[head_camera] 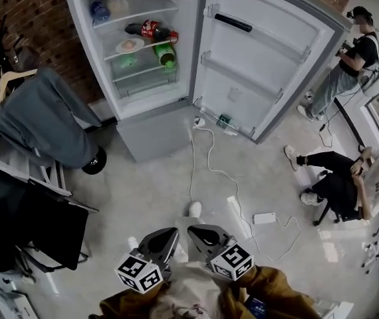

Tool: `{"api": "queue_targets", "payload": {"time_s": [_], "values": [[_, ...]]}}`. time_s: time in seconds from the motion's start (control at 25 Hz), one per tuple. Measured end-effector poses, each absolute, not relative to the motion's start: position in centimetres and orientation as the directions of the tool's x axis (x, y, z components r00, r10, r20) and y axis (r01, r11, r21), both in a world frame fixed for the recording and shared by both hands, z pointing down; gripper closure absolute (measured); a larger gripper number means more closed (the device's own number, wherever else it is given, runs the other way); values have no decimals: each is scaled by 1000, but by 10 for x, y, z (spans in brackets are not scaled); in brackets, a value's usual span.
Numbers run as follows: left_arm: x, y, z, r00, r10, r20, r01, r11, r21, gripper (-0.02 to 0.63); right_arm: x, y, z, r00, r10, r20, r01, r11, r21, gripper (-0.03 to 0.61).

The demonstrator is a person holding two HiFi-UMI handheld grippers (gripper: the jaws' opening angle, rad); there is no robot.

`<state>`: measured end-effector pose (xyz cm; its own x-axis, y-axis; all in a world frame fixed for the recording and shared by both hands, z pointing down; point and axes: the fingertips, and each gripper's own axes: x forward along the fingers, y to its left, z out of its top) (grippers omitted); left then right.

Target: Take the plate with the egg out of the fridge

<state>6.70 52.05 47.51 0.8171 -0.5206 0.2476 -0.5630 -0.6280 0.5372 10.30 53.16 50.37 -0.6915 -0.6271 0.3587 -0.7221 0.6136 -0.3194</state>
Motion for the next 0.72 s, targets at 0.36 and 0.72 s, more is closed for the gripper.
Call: {"api": "queue_targets", "payload": {"time_s": [0.36, 0.72], "values": [[42, 443, 490, 771, -577, 269, -613, -560, 557, 606, 84, 454, 517, -739, -569, 360, -673, 644, -364, 572], [55, 340, 463, 763, -594, 255, -627, -586, 513, 606, 85, 349, 499, -762, -569, 309, -647, 661, -380, 572]]}}
